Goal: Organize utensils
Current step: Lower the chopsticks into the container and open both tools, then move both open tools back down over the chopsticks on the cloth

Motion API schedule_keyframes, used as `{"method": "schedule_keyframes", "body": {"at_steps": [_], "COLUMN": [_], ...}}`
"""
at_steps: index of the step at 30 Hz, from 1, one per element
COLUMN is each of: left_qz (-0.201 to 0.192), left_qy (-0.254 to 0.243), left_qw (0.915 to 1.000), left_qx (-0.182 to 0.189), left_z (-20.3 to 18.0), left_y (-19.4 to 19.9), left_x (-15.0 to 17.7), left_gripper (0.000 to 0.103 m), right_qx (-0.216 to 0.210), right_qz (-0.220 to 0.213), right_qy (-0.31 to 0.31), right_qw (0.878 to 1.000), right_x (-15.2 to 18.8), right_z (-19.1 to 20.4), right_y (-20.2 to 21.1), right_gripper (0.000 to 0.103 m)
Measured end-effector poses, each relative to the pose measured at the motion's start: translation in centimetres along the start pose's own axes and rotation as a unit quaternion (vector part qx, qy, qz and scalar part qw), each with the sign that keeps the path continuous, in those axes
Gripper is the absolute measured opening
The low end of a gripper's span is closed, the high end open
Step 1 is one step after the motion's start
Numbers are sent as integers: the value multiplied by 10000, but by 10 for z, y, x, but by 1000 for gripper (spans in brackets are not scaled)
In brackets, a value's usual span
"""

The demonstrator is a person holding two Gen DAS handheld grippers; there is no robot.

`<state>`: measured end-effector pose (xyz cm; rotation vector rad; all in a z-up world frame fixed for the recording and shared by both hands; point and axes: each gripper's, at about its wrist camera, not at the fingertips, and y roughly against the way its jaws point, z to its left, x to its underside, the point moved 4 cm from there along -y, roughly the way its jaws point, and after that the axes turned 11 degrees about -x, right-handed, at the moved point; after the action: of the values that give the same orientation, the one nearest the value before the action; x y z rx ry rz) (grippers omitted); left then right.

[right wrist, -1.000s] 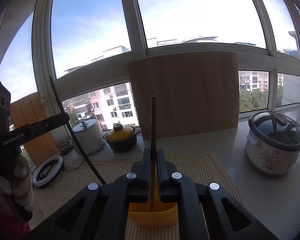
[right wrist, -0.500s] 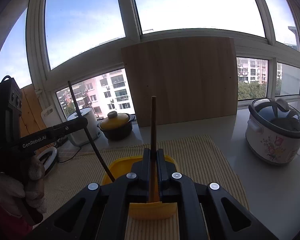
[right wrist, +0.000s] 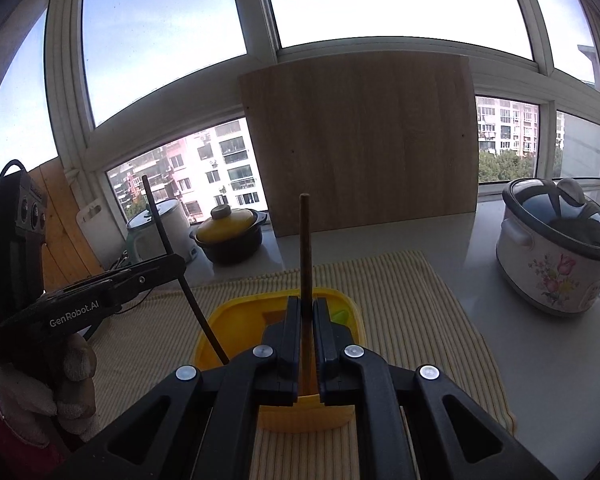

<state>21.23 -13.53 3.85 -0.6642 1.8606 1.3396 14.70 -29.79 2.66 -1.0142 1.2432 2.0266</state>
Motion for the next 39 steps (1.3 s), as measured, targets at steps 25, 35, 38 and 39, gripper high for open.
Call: {"method": "schedule_keyframes", "body": {"at_steps": [25, 35, 38, 39], "left_qz": [-10, 143, 260, 295], "left_qy": [156, 151, 172, 190], "left_qw": [9997, 9984, 9973, 9970], "left_qx": [-168, -526, -661, -695], "left_z": [37, 83, 99, 104], "left_y": [34, 50, 51, 51], "left_x": [20, 41, 52, 55], "left_gripper": [28, 28, 28, 28], "right_qx": [94, -165, -332, -369], "right_qz": [-219, -219, -82, -41], "right_qy": [41, 287, 358, 377], "right_qw": [9997, 9992, 9988, 9986], "right_x": [1, 9, 16, 19], "right_z": [20, 57, 70, 74], "right_y": [20, 27, 22, 20], "right_gripper": [40, 49, 51, 52]}}
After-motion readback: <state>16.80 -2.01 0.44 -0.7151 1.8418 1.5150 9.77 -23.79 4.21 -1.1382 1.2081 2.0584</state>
